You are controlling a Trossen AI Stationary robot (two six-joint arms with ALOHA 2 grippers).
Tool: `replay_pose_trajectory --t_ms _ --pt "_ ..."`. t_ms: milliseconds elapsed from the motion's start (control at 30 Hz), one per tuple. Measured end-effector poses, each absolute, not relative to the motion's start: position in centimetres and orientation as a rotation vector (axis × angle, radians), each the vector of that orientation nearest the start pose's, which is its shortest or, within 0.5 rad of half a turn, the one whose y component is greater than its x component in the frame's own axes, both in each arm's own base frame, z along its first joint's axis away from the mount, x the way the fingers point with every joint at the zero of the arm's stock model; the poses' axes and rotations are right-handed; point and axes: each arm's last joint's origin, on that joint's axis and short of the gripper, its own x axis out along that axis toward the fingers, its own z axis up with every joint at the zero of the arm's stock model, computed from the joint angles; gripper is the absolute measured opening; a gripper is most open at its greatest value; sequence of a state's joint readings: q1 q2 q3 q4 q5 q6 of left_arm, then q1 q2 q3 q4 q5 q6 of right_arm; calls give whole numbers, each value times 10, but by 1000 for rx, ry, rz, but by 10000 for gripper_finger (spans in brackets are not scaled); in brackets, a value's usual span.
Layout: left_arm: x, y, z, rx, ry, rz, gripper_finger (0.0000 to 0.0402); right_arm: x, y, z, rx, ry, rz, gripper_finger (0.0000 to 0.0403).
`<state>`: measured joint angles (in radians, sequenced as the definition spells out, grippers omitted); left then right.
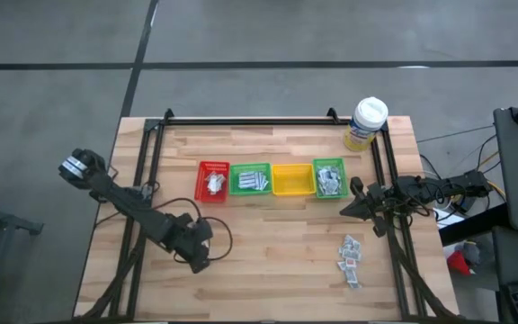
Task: Pick & Place First Aid Supplies
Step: Put the blue bandage into the left green bin
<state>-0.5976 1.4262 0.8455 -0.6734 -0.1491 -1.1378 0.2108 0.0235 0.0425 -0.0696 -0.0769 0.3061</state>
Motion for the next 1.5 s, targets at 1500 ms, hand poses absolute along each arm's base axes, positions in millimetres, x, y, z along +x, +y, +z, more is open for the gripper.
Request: replay_pose_trajectory --t_ms 1500 --pt "201 -107 148 -222 1205 200 142 94 22 169 301 95 277 8"
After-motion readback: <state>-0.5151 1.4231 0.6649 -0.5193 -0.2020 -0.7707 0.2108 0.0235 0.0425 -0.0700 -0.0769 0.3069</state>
